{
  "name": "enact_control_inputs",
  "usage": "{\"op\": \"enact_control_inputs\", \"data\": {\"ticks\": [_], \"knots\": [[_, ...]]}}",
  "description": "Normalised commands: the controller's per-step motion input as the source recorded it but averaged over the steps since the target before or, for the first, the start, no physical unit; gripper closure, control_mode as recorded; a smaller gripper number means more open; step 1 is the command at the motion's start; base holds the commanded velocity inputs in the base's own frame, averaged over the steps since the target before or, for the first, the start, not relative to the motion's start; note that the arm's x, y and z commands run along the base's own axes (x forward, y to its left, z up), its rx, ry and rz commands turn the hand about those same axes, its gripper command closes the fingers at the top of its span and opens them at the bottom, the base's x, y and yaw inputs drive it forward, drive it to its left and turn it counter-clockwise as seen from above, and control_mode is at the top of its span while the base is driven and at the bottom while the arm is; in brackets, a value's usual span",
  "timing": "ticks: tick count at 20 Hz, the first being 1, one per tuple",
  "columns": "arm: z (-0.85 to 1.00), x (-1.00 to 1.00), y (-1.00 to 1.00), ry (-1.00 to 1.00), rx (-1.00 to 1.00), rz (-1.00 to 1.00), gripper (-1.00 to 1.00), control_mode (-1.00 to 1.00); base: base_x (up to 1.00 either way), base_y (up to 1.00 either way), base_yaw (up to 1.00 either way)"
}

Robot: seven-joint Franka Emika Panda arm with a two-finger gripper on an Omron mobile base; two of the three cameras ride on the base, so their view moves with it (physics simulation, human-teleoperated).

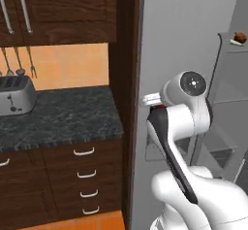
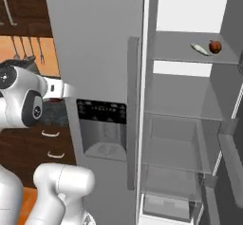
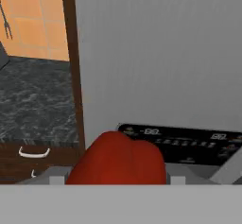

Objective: Place one bell pepper and one fish in each tupperware on the nearby counter, to pack two identical lunches.

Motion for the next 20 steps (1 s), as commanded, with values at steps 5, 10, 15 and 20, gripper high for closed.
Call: {"op": "enact_control_inputs", "data": {"ticks": [5, 10, 15, 20], "knots": [[0.00, 0.00, 0.00, 0.00, 0.00, 0.00, 1.00, 1.00, 0.39, 1.00, 0.00], [0.00, 0.00, 0.00, 0.00, 0.00, 0.00, 1.00, 1.00, 0.48, 1.00, 0.09], [0.00, 0.00, 0.00, 0.00, 0.00, 0.00, 1.00, 1.00, 0.46, 1.00, 0.09], [0.00, 0.00, 0.00, 0.00, 0.00, 0.00, 1.00, 1.00, 0.33, 1.00, 0.06]]}}
